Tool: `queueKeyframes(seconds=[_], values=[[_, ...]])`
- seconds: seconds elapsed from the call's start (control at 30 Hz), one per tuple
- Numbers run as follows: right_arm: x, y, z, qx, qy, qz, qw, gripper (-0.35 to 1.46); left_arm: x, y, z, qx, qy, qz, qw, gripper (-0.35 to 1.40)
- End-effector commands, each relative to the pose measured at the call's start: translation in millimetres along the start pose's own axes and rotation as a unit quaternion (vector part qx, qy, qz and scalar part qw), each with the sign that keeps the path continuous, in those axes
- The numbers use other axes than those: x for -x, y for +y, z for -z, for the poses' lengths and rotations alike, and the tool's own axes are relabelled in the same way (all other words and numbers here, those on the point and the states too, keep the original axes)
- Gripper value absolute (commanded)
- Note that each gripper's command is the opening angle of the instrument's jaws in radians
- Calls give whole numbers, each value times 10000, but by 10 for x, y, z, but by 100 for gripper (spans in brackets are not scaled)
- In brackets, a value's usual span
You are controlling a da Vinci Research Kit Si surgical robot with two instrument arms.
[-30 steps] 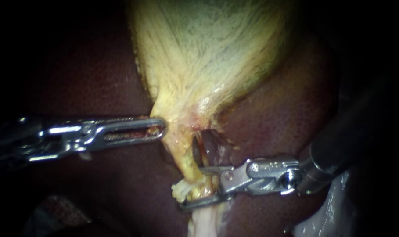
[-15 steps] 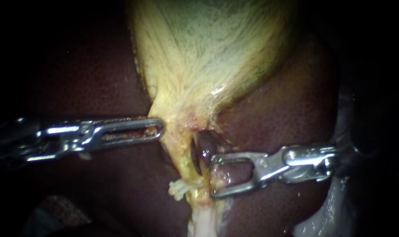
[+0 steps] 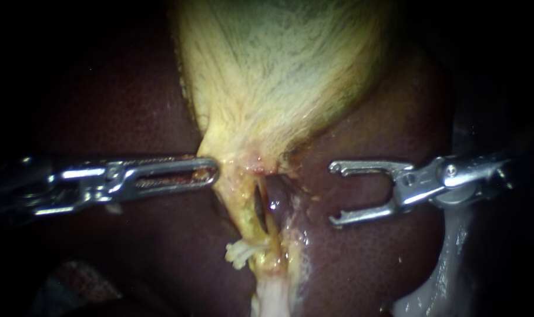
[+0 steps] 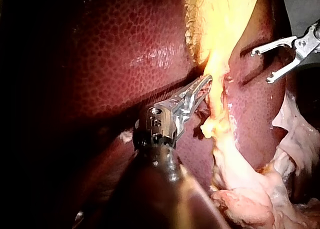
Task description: Going back second clip left tube
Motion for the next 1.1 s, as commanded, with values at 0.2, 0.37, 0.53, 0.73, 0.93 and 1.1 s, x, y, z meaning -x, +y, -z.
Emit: queueKeyframes(seconds=[0.2,0.37,0.53,0.73,0.93,1.1], values=[[0,-1,0,-1,-12,48,10000,60,-7,6,-20,56,-40,-18,10000,-35],[0,-2,0,-1,-13,77,10000,60,-19,8,-43,18,3,-53,10000,-35],[0,-3,0,-2,-14,107,9999,60,-25,7,-55,16,50,-71,10000,-35],[0,-3,0,-2,-14,107,9999,60,-27,6,-62,11,67,-80,9999,-35],[-1,-4,0,-2,-14,107,9999,60,-28,7,-62,15,80,-115,9999,-35],[-1,-4,0,-1,-14,107,9999,60,-28,9,-62,11,82,-117,9999,-35]])
